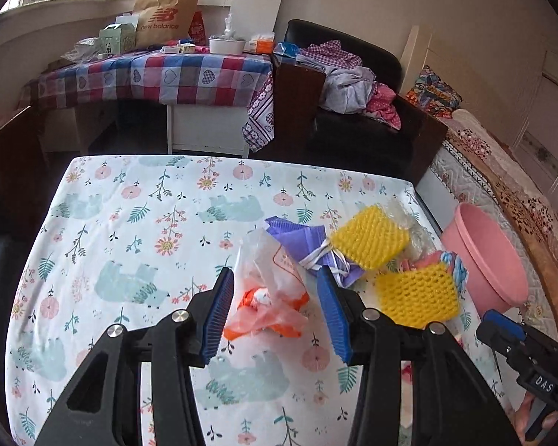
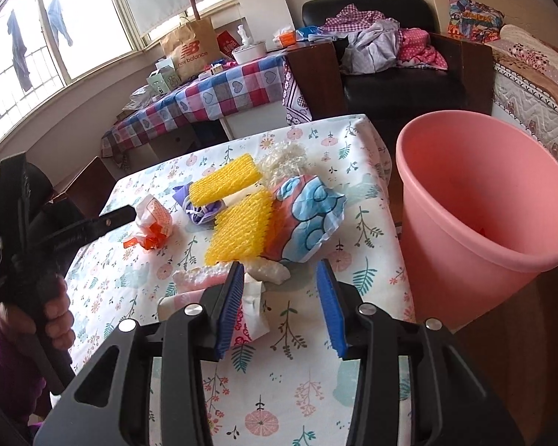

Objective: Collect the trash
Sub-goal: 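Grasp the clear orange-tinged bag with the left gripper while the right grasps a yellow foam net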

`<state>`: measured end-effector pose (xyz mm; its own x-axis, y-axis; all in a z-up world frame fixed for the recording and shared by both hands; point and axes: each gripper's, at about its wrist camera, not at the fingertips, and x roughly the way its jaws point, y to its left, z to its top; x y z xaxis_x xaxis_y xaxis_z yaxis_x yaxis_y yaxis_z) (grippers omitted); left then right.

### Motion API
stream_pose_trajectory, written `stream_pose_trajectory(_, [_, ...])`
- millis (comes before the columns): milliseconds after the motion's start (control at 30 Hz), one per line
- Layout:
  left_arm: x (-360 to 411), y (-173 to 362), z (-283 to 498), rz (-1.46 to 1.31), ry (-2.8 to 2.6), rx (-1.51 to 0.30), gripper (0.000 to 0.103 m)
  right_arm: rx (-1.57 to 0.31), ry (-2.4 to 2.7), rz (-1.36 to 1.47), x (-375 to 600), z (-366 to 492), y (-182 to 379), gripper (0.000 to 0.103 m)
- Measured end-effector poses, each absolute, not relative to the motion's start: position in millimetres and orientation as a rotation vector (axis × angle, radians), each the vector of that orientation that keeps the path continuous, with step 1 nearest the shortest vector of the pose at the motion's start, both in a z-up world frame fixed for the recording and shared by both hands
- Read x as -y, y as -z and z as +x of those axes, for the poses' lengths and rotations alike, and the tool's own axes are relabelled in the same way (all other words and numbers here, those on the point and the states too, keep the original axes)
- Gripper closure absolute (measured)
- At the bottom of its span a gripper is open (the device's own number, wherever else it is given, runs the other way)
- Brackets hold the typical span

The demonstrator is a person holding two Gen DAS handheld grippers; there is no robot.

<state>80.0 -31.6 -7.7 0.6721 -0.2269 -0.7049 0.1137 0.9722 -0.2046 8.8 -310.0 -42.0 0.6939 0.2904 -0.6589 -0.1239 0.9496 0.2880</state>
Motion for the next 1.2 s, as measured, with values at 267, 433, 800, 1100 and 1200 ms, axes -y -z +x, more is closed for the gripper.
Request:
stream_pose_trajectory(267, [33, 29, 104, -0.201, 0.186, -0.878, 0.073, -0.756, -0.281, 0.22, 302, 34, 30, 0.062])
stream_pose_trajectory(433, [34, 24, 103, -0.177, 0.217, -0.84, 0.098, -0.75, -0.342, 0.202, 284, 52, 21, 0.062])
stream_pose_trajectory(800, [3, 14, 78, -0.26, 0.24, -0.787, 0.101, -0.794, -0.413, -0.065, 208, 93, 21, 0.062])
stream_pose_trajectory(1100, [-10, 9, 61, -0.296, 0.248, -0.768, 0.101, -0.866, -0.314, -0.241, 179, 121, 49, 0.081])
stream_pose_trajectory(1200, [-12, 7, 57, -0.3, 0.249, -0.764, 0.101, -0.863, -0.304, -0.194, 190, 120, 47, 0.093])
